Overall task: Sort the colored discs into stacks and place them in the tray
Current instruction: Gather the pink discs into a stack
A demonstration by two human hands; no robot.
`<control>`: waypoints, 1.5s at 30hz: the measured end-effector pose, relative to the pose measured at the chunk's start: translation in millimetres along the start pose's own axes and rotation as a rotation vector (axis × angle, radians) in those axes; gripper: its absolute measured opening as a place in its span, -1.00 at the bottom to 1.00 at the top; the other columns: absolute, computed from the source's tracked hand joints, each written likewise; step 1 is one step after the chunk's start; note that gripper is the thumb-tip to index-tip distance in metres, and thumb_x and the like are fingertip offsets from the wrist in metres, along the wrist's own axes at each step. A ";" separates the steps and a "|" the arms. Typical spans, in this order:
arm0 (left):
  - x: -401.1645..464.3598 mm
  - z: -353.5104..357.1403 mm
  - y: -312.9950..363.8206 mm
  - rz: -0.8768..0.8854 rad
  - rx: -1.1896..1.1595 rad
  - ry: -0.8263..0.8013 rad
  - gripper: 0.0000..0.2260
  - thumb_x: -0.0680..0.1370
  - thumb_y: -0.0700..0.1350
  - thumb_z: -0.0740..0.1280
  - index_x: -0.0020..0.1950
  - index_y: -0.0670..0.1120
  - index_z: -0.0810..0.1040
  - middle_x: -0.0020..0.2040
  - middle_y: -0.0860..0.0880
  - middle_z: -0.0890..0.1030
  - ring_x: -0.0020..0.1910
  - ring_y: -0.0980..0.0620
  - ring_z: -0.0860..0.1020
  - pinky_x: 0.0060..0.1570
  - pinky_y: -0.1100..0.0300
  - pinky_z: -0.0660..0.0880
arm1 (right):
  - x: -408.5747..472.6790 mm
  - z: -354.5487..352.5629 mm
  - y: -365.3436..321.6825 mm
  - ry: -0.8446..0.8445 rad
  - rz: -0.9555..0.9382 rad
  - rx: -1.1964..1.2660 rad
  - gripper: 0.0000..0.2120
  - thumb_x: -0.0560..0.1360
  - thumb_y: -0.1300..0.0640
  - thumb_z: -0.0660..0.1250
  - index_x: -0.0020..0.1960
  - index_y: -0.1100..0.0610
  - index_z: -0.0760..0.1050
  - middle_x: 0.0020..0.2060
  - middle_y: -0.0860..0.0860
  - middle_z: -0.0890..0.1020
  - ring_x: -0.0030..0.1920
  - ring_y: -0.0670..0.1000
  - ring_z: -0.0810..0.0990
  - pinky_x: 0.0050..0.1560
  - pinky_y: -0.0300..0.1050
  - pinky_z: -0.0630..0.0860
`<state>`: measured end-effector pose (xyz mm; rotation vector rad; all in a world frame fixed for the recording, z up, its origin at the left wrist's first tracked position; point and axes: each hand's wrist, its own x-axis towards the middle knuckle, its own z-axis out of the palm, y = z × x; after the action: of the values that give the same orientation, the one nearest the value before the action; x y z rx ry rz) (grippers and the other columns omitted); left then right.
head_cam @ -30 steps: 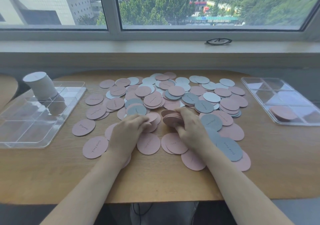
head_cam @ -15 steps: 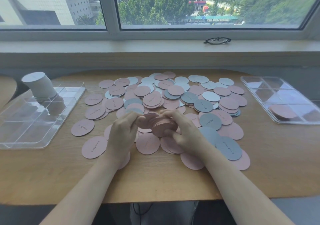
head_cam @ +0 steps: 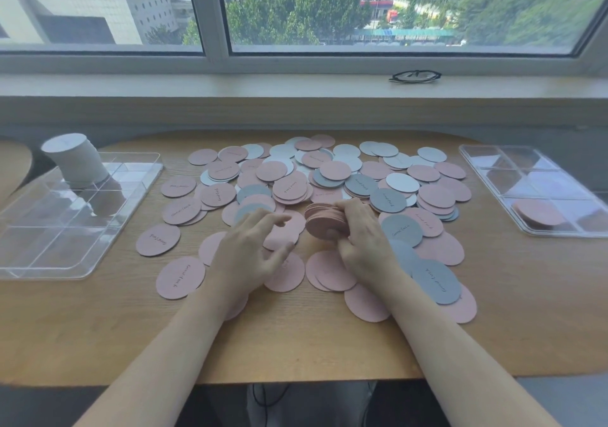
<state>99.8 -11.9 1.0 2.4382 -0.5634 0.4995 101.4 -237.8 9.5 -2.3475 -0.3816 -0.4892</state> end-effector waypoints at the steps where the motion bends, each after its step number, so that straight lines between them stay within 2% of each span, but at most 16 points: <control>1: 0.5 1.1 -0.7 0.000 0.044 -0.040 -0.57 0.49 0.19 0.29 0.30 0.04 0.53 0.13 0.14 0.52 0.06 0.08 0.50 0.05 0.13 0.47 | 0.6 -0.2 1.5 0.001 0.026 -0.012 -0.66 0.47 0.17 0.36 0.23 0.19 0.46 0.08 0.06 0.54 0.10 0.09 0.46 0.17 0.03 0.39; 3: 0.8 3.2 -1.9 -0.009 0.107 -0.094 -0.51 0.45 0.25 0.28 0.30 0.06 0.53 0.18 0.14 0.50 0.10 0.08 0.47 0.09 0.15 0.42 | 0.9 0.2 2.5 -0.020 0.058 -0.027 -0.66 0.50 0.17 0.37 0.25 0.19 0.45 0.12 0.09 0.54 0.14 0.14 0.48 0.22 0.08 0.39; 5: 0.5 4.7 -3.9 -0.024 0.113 -0.098 -0.54 0.46 0.27 0.27 0.25 0.07 0.57 0.17 0.17 0.51 0.12 0.12 0.46 0.10 0.16 0.41 | 0.8 1.0 1.7 -0.038 0.071 -0.031 -0.65 0.51 0.17 0.38 0.27 0.18 0.45 0.15 0.09 0.53 0.15 0.14 0.48 0.23 0.06 0.37; 10: 1.0 6.6 -7.9 -0.049 0.110 -0.029 -0.77 0.54 0.10 0.40 0.14 0.04 0.65 0.10 0.18 0.57 0.09 0.08 0.53 0.05 0.12 0.48 | 2.4 -0.4 0.4 -0.050 0.086 -0.035 -0.64 0.51 0.16 0.38 0.28 0.16 0.44 0.16 0.07 0.54 0.14 0.13 0.48 0.24 0.04 0.37; 15: -0.7 -3.8 -3.8 -0.063 0.071 -0.078 -0.59 0.52 0.33 0.14 0.07 0.17 0.68 0.11 0.25 0.59 0.14 0.18 0.52 0.02 0.24 0.41 | 2.0 -0.6 -0.3 -0.048 0.086 -0.040 -0.64 0.50 0.16 0.39 0.28 0.15 0.45 0.15 0.07 0.54 0.15 0.13 0.49 0.24 0.07 0.37; 17: 1.5 -12.1 -1.2 -0.043 0.105 -0.185 -0.51 0.46 0.40 0.09 0.13 0.21 0.65 0.20 0.27 0.55 0.24 0.21 0.47 0.06 0.25 0.38 | 2.3 -0.2 0.3 -0.046 0.085 -0.045 -0.63 0.50 0.16 0.39 0.27 0.15 0.45 0.15 0.07 0.55 0.14 0.13 0.49 0.23 0.09 0.38; 19: 5.2 -25.6 0.5 -0.072 0.103 -0.370 -0.41 0.36 0.48 0.10 0.25 0.26 0.57 0.35 0.28 0.46 0.36 0.21 0.37 0.25 0.13 0.39 | 2.8 -0.3 0.4 -0.047 0.083 -0.046 -0.64 0.49 0.16 0.40 0.26 0.15 0.45 0.13 0.07 0.56 0.12 0.14 0.50 0.21 0.11 0.39; 22: 8.0 -44.5 5.0 -0.073 0.195 -0.629 -0.29 0.26 0.53 0.25 0.38 0.35 0.41 0.53 0.28 0.23 0.51 0.20 0.20 0.41 -0.01 0.31 | 2.9 -0.9 -1.3 -0.054 0.086 -0.045 -0.65 0.49 0.15 0.40 0.25 0.14 0.45 0.10 0.06 0.56 0.10 0.14 0.50 0.20 0.11 0.39; 24: 6.7 -47.4 9.4 -0.025 0.255 -0.671 -0.29 0.31 0.48 0.37 0.43 0.34 0.36 0.57 0.25 0.14 0.54 0.18 0.13 0.42 0.01 0.28 | 2.5 -1.3 -1.8 -0.065 0.090 -0.046 -0.65 0.49 0.15 0.40 0.24 0.12 0.44 0.10 0.07 0.56 0.09 0.14 0.50 0.19 0.12 0.39; 26: 5.5 -46.2 10.5 -0.006 0.270 -0.652 -0.32 0.33 0.46 0.36 0.42 0.33 0.36 0.57 0.24 0.15 0.53 0.19 0.14 0.41 0.03 0.29 | 2.2 -1.9 -2.2 -0.073 0.090 -0.044 -0.65 0.49 0.15 0.39 0.25 0.12 0.44 0.10 0.07 0.56 0.09 0.15 0.50 0.19 0.13 0.39; 30: 0.5 -41.3 6.9 0.074 0.328 -0.550 -0.33 0.33 0.54 0.08 0.36 0.33 0.47 0.46 0.32 0.32 0.44 0.24 0.26 0.32 0.07 0.38 | 1.6 -3.1 -2.1 -0.079 0.097 -0.034 -0.65 0.50 0.15 0.39 0.25 0.12 0.44 0.10 0.07 0.56 0.09 0.14 0.50 0.19 0.10 0.38; 34: -11.4 -32.5 8.3 0.216 0.216 -0.285 -0.65 0.55 0.30 0.17 0.07 0.19 0.68 0.13 0.29 0.59 0.11 0.21 0.55 -0.01 0.17 0.50 | 1.5 -3.2 -2.1 -0.078 0.095 -0.015 -0.65 0.49 0.15 0.40 0.25 0.12 0.45 0.10 0.08 0.57 0.09 0.15 0.51 0.17 0.10 0.39; 37: -12.4 -28.5 8.0 0.141 0.144 -0.138 -0.65 0.62 0.19 0.14 -0.07 0.10 0.67 -0.07 0.22 0.63 -0.05 0.19 0.57 -0.18 0.08 0.53 | 1.4 -3.5 -2.4 -0.084 0.092 0.003 -0.67 0.48 0.15 0.41 0.22 0.12 0.45 0.08 0.08 0.60 0.07 0.16 0.52 0.15 0.09 0.41; 40: -6.2 -25.5 6.7 0.023 0.044 0.009 -0.66 0.65 0.13 0.15 -0.16 0.00 0.57 -0.24 0.13 0.51 -0.22 0.15 0.49 -0.28 0.08 0.46 | 1.3 -4.5 -2.7 -0.102 0.092 0.034 -0.65 0.50 0.15 0.41 0.26 0.12 0.45 0.10 0.05 0.59 0.09 0.11 0.51 0.12 0.00 0.40; 43: -1.6 -19.9 9.5 -0.041 -0.073 0.075 -0.79 0.63 0.02 0.29 -0.12 -0.05 0.58 -0.26 0.18 0.49 -0.22 0.23 0.48 -0.24 0.24 0.38 | 0.7 -5.7 -3.3 -0.121 0.081 0.046 -0.64 0.52 0.16 0.40 0.29 0.12 0.45 0.13 0.03 0.58 0.05 -0.03 0.45 0.02 -0.20 0.27; 45: -1.5 -15.0 14.2 -0.088 -0.156 0.053 -0.94 0.58 -0.09 0.39 -0.07 -0.04 0.61 -0.20 0.17 0.57 -0.17 0.16 0.54 -0.19 0.22 0.45 | 0.3 -6.7 -3.8 -0.132 0.072 0.050 -0.63 0.52 0.17 0.40 0.30 0.13 0.45 0.13 0.01 0.58 0.01 -0.14 0.37 -0.02 -0.28 0.22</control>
<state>88.2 -12.9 18.1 2.2838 -0.4535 0.4648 98.6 -239.6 16.4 -2.3422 -0.3648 -0.2879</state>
